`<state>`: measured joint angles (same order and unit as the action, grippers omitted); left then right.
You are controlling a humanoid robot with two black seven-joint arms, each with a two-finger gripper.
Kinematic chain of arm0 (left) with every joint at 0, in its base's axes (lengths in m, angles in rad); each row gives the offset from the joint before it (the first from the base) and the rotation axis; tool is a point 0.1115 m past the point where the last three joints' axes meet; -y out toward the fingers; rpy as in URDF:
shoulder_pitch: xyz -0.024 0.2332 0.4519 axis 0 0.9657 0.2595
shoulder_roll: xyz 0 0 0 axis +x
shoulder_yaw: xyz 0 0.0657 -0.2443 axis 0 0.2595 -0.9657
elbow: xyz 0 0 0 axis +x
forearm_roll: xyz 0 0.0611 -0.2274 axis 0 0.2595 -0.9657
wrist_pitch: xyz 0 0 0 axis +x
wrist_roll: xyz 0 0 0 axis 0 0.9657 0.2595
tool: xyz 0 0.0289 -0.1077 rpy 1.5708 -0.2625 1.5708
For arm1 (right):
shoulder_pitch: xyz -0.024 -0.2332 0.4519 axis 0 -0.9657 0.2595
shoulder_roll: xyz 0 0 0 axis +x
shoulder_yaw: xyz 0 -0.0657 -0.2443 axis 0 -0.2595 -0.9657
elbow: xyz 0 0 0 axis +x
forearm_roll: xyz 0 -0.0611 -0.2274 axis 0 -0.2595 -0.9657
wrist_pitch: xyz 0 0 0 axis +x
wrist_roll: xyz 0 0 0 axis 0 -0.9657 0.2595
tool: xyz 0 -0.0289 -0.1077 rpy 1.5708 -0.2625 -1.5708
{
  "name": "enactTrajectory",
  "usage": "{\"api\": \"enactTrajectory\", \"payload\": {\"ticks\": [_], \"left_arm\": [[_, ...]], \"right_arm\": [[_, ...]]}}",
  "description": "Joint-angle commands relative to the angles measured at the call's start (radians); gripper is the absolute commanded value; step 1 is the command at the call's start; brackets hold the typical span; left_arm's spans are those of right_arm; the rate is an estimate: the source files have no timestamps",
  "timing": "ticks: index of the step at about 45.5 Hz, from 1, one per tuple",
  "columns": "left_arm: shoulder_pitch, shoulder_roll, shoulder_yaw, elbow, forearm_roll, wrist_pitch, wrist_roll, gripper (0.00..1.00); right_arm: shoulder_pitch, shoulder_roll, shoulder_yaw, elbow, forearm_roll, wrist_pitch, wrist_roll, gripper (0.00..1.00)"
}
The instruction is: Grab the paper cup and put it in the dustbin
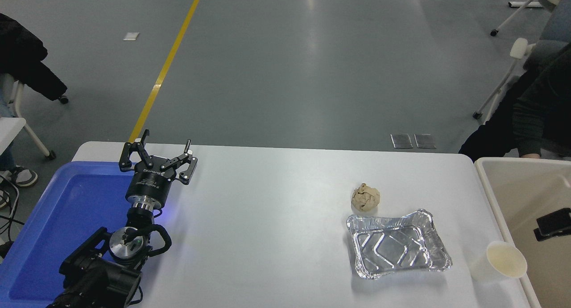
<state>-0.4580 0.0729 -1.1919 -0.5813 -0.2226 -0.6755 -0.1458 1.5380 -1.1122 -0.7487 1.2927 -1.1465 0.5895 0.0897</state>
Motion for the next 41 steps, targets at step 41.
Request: {"api": "enactTrajectory", "payload": {"ticks": [41], "left_arm": [[-0.001,0.001,0.000,0.000,0.000,0.001,0.000,0.99]], "right_arm": [[-0.418,0.264,0.098,-0.254,-0.021,-0.284,0.005,1.00]]}}
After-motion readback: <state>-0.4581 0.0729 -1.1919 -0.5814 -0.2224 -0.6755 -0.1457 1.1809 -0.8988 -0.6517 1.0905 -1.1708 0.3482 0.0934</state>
